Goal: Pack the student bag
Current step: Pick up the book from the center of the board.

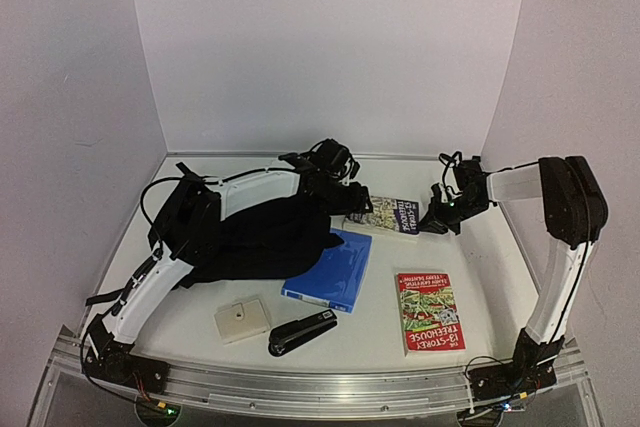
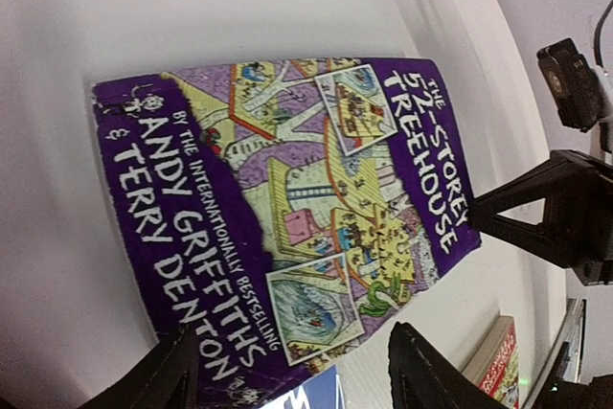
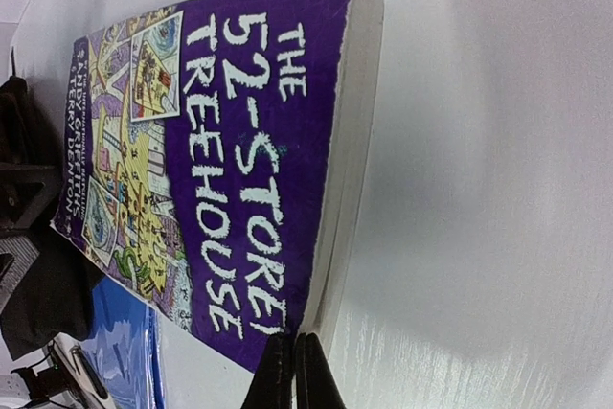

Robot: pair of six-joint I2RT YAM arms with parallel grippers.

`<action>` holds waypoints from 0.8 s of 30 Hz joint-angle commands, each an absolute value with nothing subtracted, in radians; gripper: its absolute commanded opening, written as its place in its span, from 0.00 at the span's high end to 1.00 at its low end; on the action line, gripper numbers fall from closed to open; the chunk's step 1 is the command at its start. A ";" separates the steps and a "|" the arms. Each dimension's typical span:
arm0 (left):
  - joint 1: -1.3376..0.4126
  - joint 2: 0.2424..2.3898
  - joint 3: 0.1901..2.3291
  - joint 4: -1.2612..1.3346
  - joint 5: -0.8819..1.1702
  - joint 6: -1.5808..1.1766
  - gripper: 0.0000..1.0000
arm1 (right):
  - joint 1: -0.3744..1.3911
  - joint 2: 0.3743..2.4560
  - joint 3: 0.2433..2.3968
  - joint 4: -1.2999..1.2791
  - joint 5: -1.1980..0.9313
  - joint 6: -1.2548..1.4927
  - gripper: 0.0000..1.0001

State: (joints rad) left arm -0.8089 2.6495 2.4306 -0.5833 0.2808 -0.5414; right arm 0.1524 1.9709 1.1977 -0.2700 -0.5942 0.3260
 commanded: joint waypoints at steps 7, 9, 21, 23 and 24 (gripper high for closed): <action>-0.815 2.553 2.328 -0.438 0.368 -0.573 0.43 | 0.160 2.009 1.211 -0.274 -0.606 0.320 1.00; -0.815 2.553 2.359 -0.511 0.264 -0.568 0.35 | 0.159 1.999 1.206 -0.275 -0.587 0.319 1.00; -0.788 2.663 2.457 -0.692 0.124 -0.630 0.27 | 0.161 1.946 1.187 -0.273 -0.600 0.313 1.00; -0.787 2.675 2.459 -0.678 0.167 -0.632 0.28 | 0.161 1.960 1.190 -0.271 -0.609 0.318 1.00; -0.786 2.676 2.456 -0.661 0.194 -0.632 0.29 | 0.161 1.968 1.193 -0.270 -0.614 0.320 1.00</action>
